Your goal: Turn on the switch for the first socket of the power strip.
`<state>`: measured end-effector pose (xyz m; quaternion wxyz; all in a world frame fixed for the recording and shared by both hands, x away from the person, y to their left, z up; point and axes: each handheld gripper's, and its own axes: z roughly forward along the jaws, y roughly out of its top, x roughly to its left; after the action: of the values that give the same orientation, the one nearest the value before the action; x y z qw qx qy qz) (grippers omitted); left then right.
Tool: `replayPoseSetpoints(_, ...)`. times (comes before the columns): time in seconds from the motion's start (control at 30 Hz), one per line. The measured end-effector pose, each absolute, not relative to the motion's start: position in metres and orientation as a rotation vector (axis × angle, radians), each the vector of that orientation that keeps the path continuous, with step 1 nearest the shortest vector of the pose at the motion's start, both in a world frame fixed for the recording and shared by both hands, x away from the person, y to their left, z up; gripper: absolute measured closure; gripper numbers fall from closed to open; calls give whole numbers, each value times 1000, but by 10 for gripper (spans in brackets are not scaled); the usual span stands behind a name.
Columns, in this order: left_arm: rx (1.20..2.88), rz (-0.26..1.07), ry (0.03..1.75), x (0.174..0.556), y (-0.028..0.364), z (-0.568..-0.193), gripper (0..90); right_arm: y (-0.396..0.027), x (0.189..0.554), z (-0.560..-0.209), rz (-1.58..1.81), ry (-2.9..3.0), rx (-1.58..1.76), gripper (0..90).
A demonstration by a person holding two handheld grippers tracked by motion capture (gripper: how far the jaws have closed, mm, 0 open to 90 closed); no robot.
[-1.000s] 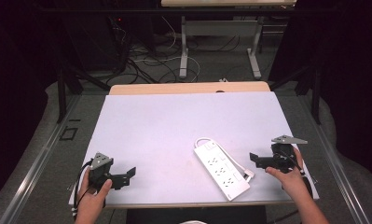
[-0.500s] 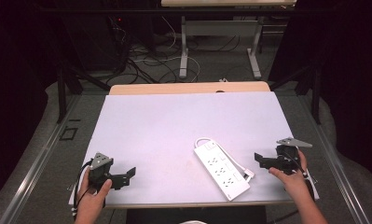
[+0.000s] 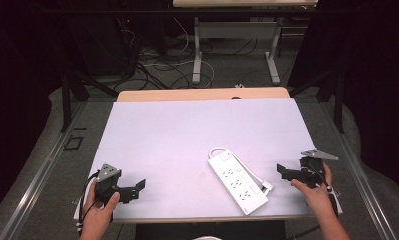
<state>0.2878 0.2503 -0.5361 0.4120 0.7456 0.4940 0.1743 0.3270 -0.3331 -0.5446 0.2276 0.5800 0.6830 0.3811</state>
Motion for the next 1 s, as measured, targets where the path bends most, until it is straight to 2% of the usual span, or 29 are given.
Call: replayPoseSetpoints(1.0,1871,447,1251,287,253,-536,2,-334,329,-549,1040,1857,1636,11)
